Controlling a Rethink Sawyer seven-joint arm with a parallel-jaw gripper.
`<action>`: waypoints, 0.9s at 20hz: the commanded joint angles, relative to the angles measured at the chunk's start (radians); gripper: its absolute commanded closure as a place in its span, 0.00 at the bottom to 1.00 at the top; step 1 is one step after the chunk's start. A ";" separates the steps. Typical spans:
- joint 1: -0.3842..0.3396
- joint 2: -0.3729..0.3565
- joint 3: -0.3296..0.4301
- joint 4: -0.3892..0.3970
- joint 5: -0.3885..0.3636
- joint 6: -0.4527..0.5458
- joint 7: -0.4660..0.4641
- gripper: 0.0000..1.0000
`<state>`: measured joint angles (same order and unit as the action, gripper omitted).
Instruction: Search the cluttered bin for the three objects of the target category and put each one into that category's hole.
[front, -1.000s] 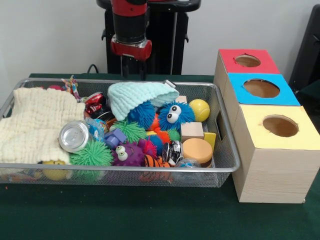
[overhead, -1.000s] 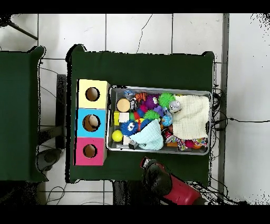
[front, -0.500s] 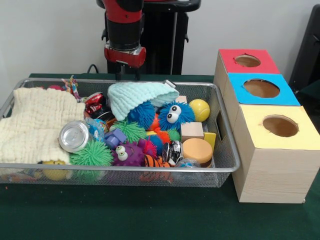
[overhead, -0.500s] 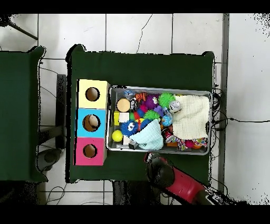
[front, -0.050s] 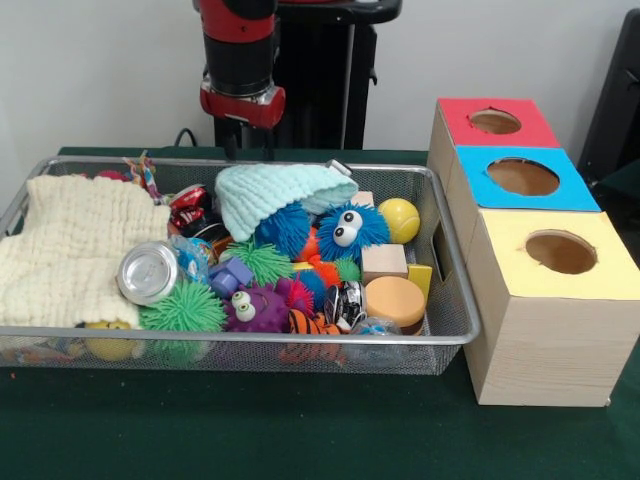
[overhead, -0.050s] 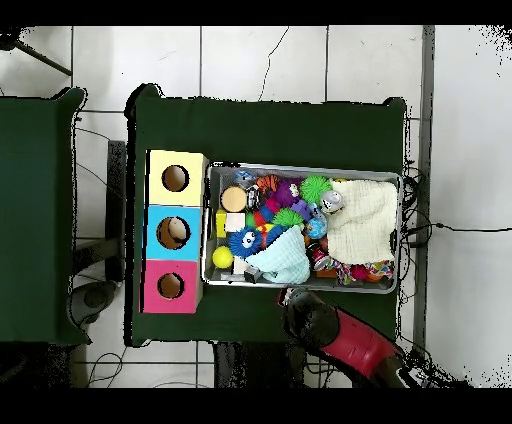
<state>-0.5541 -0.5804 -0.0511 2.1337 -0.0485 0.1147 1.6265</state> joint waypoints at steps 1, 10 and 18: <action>0.025 -0.030 -0.001 -0.228 0.044 0.130 0.109 0.00; 0.024 -0.047 0.003 -0.267 0.051 0.171 0.133 0.00; 0.031 -0.060 0.002 -0.278 0.052 0.194 0.147 0.00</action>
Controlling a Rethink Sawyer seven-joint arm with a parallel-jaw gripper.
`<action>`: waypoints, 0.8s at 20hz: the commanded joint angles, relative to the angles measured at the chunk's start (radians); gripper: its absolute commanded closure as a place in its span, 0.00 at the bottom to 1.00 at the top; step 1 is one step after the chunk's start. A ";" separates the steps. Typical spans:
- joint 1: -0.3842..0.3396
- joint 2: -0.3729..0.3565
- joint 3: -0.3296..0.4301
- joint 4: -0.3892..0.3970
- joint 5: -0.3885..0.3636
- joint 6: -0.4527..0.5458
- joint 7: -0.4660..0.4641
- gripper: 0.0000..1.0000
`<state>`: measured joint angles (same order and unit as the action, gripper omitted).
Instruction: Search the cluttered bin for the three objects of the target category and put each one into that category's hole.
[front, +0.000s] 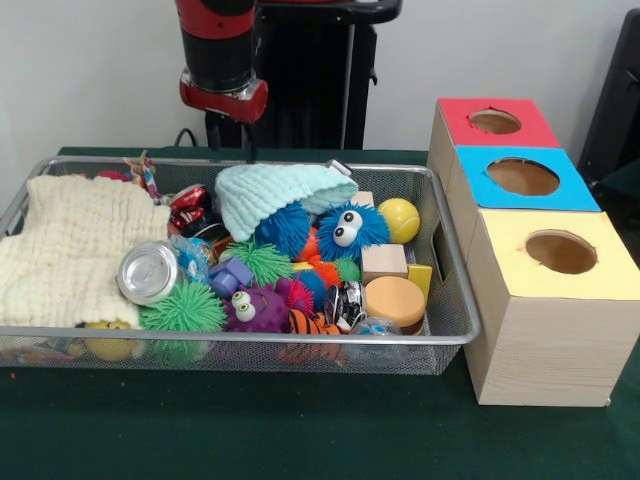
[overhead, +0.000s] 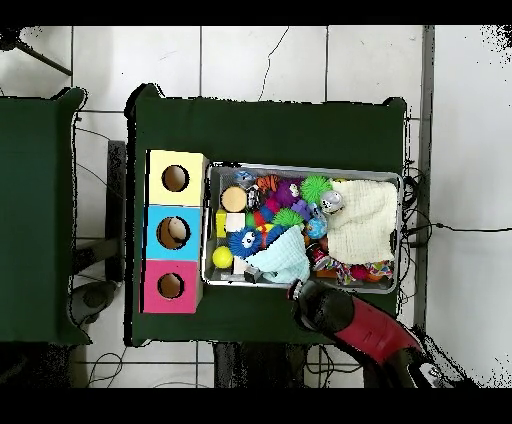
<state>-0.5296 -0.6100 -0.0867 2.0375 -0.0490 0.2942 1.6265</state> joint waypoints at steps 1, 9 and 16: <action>0.008 -0.032 0.037 -0.177 0.059 0.011 0.157 0.00; 0.006 -0.123 0.033 -0.101 0.051 0.083 0.148 0.00; 0.003 -0.313 0.031 0.011 0.058 0.212 0.122 0.00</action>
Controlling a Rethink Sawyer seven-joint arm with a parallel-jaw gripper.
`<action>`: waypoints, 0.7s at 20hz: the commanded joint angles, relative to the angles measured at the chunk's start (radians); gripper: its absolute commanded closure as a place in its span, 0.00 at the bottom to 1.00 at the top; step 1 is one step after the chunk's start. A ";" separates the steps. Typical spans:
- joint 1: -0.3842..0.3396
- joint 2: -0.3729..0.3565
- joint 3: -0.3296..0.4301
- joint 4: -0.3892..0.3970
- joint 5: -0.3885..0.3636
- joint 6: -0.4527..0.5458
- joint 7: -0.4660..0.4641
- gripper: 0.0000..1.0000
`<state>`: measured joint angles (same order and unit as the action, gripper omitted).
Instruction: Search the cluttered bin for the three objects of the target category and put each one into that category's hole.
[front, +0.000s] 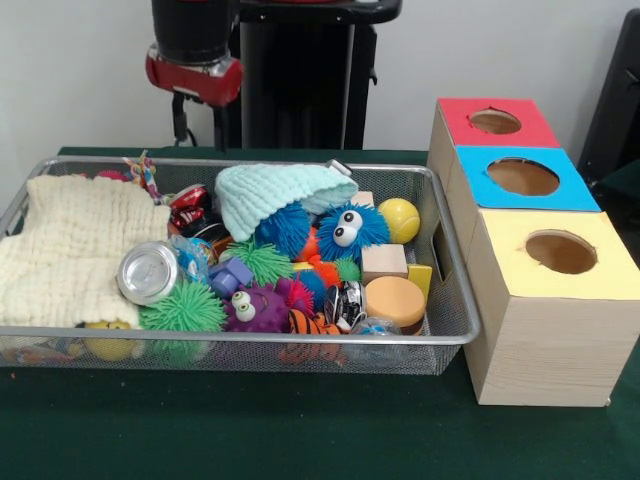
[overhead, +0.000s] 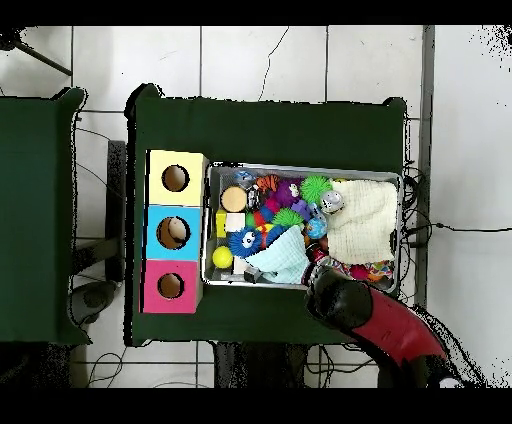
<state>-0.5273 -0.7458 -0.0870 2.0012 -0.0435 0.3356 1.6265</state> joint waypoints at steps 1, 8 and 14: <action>-0.001 -0.174 0.035 0.049 0.050 0.160 0.122 0.00; 0.008 -0.139 0.034 0.027 0.043 0.129 0.150 0.00; -0.008 -0.100 0.041 0.008 0.061 0.098 0.168 0.00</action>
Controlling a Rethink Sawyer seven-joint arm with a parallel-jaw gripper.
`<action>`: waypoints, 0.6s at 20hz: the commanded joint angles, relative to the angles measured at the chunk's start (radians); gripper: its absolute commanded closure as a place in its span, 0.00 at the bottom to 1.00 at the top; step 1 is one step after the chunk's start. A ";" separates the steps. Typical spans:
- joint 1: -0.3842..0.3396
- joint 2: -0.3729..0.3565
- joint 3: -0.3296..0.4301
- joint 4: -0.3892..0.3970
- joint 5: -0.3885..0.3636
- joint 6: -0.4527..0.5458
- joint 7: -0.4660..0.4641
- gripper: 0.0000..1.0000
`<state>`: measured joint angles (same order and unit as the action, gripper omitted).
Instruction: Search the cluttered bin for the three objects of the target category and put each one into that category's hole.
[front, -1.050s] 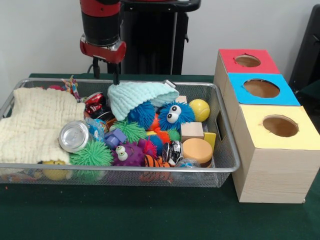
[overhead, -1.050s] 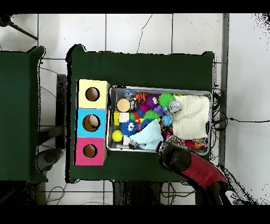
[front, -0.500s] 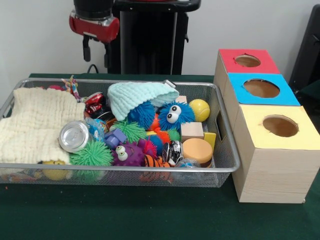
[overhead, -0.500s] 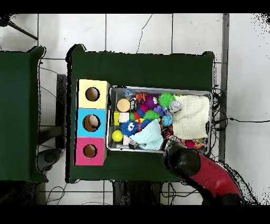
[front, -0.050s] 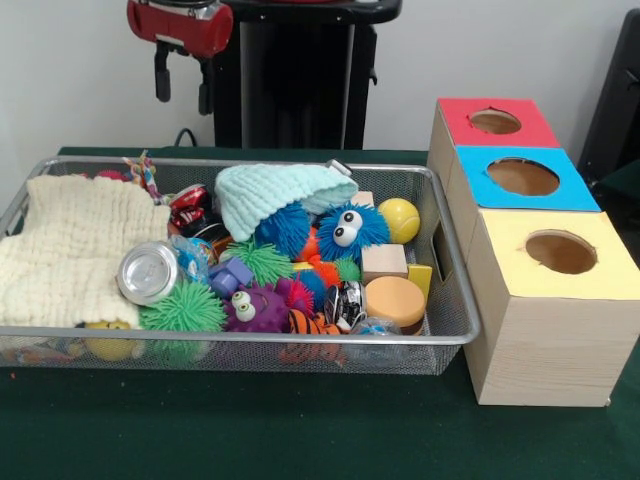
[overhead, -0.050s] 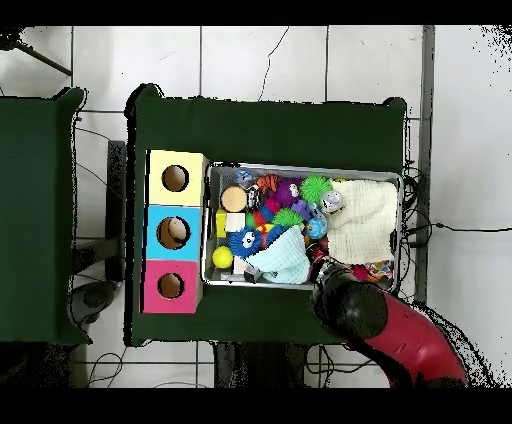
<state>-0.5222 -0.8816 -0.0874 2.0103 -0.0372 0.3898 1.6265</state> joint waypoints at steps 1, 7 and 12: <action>-0.019 0.040 0.044 -0.003 0.058 0.041 0.167 0.00; -0.026 0.064 0.045 -0.044 0.065 0.064 0.154 0.00; -0.015 0.079 0.040 -0.016 0.042 -0.002 0.146 0.00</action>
<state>-0.5234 -0.8547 -0.0873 2.0101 -0.0135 0.3898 1.6265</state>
